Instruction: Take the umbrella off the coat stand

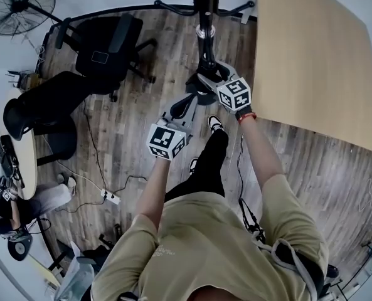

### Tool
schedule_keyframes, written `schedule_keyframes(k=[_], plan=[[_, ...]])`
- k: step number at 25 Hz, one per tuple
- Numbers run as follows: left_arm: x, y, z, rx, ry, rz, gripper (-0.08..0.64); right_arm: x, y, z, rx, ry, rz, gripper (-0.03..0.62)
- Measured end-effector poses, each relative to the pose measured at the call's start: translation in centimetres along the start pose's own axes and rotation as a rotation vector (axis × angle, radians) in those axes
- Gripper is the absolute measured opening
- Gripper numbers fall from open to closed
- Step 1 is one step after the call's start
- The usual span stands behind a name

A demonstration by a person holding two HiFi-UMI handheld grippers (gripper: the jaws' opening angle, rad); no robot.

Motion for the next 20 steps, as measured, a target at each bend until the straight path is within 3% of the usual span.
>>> schedule_keyframes(k=[20], plan=[[0.05, -0.13, -0.56, 0.019, 0.000, -0.008, 0.025, 0.71, 0.75, 0.65, 0.023, -0.012, 0.012, 0.258]])
Point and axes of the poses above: the fingertips, and each gripper's own axes: x backward along the fingers, z to its left, y out of its top, the point moved 2 cm from there along x, backward along the fingers, and after that the axes turned 13 degrees about x, right-handed, at the moved point
